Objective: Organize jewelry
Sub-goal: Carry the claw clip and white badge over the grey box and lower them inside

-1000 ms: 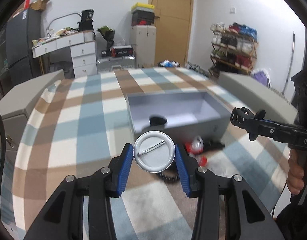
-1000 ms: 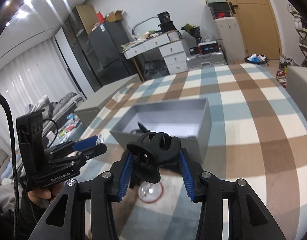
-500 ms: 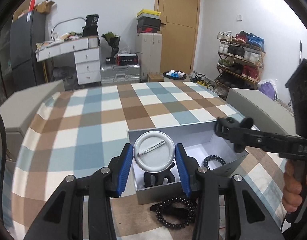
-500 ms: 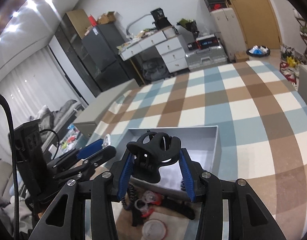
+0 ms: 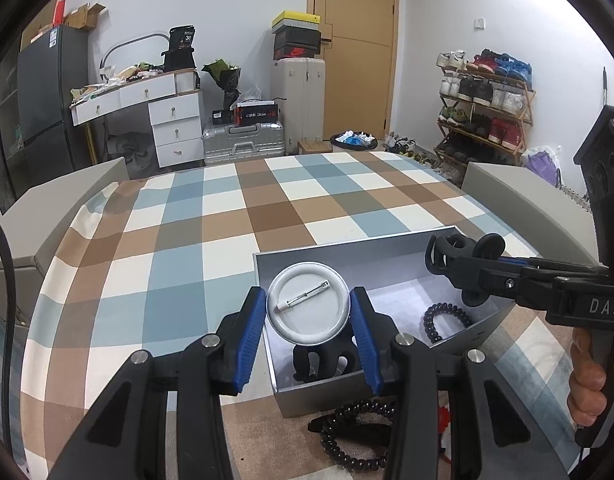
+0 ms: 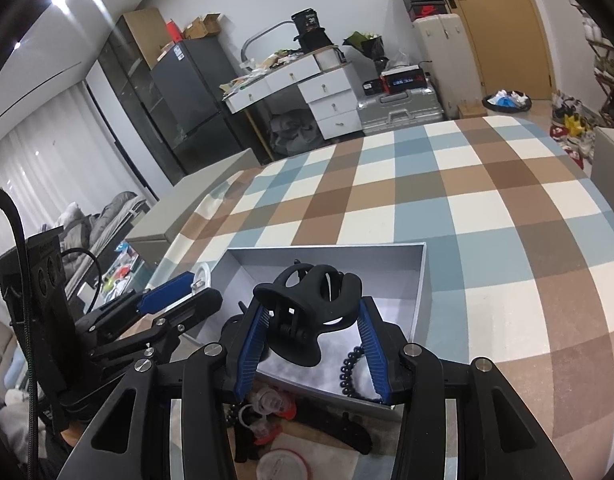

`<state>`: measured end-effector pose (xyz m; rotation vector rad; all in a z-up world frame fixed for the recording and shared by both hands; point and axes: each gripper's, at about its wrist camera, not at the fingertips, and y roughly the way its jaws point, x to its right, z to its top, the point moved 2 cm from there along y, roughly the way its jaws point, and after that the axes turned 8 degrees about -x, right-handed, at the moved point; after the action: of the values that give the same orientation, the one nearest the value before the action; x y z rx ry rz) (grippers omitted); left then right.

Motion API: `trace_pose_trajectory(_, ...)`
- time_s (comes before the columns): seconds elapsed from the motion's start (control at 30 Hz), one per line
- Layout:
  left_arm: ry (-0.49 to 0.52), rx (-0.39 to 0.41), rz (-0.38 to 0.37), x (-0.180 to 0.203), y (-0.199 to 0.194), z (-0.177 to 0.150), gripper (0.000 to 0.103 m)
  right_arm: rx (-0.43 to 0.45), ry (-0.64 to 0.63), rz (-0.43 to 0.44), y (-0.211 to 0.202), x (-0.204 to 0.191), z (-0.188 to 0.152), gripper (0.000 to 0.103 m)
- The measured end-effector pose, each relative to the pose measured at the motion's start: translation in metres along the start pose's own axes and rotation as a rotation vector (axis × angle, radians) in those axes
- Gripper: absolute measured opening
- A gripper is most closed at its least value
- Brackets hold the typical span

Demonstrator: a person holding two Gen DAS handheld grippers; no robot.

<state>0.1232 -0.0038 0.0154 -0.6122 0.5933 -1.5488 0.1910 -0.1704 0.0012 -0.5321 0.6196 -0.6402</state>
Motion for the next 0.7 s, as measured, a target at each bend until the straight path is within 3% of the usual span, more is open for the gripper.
trace_pose_trajectory(0.7,0.039,0.004,0.025,0.013,0.002,-0.003,0.037,-0.012,-0.013,-0.018,0.004,-0.001,0.001,0.045)
